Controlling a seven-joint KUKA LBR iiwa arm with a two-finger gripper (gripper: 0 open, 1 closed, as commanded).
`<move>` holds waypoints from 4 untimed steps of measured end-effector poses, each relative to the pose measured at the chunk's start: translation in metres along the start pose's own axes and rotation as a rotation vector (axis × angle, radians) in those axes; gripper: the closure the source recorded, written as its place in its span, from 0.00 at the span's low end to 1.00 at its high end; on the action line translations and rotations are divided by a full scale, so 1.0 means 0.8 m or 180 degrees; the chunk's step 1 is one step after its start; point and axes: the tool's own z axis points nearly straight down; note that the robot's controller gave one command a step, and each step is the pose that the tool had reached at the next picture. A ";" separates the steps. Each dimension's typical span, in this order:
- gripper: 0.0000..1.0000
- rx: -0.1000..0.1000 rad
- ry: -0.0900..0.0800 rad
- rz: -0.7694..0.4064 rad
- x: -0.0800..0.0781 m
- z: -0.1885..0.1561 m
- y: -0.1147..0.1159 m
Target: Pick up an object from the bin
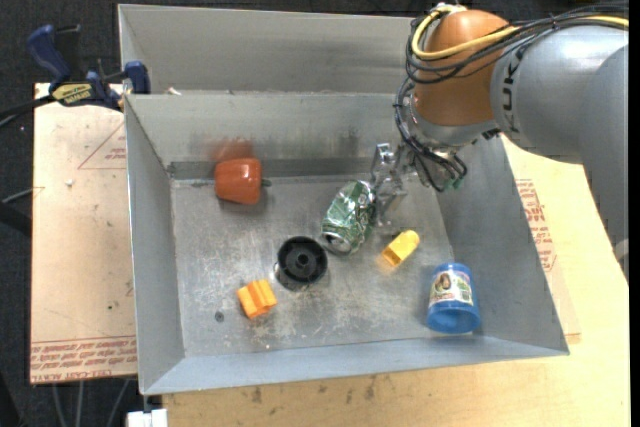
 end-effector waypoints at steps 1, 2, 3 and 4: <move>1.00 0.0006 -0.0030 0.0002 -0.002 0.000 0.000; 1.00 0.0006 -0.0032 0.0003 -0.001 -0.001 0.000; 1.00 0.0007 -0.0031 0.0006 -0.001 -0.002 -0.001; 1.00 0.0007 -0.0036 0.0008 -0.001 -0.002 -0.001</move>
Offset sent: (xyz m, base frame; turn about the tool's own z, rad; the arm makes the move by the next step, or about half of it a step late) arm -0.0113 0.0107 0.1111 -0.0133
